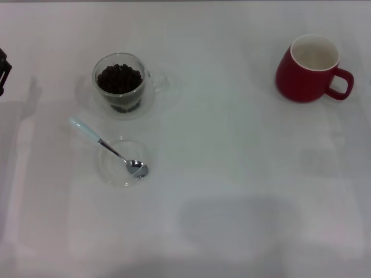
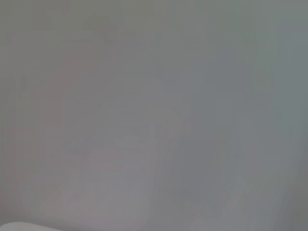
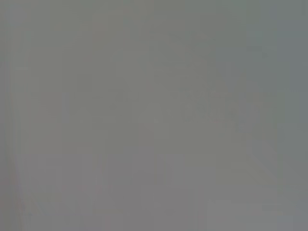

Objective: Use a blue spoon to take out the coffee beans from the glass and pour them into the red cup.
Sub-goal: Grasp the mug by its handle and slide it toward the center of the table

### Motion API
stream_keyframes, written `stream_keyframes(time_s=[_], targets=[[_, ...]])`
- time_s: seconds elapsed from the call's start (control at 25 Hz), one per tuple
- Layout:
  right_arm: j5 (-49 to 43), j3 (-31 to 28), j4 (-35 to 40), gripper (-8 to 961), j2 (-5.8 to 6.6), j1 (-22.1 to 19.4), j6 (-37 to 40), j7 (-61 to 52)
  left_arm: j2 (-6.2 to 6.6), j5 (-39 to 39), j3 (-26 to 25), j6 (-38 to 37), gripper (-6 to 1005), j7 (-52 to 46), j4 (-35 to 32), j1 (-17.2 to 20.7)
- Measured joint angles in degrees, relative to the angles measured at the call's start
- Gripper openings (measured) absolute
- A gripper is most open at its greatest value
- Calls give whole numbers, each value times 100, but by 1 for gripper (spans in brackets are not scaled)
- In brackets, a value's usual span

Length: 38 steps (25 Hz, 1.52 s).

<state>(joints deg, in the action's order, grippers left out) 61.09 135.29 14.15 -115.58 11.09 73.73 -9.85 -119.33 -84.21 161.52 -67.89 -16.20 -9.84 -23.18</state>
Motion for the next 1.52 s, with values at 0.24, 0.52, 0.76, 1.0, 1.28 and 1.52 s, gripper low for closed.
stream_keyframes(time_s=[0.24,0.52,0.76,1.0,1.28,1.52], targets=[[-18,348,-15,827,0,-112,43,-278,-3,-25,2,4,875,0,-18,-3],[-19,827,-4,826,8,-329,49,-364,-3,-232,-5,5,875,2,-18,-3],[-19,1494,-18,827,9,-358,-39,-496,5,-237,-7,5,875,3,-18,-53],[-29,1565,0,827,9,-237,-356,-472,7,-237,-7,4,876,3,-18,-80],[-34,1555,-3,827,9,-127,-734,-248,7,-237,-12,1,876,4,-18,-107],[-36,1519,-8,824,9,-25,-989,-107,4,-237,-16,1,876,4,-18,-132]])
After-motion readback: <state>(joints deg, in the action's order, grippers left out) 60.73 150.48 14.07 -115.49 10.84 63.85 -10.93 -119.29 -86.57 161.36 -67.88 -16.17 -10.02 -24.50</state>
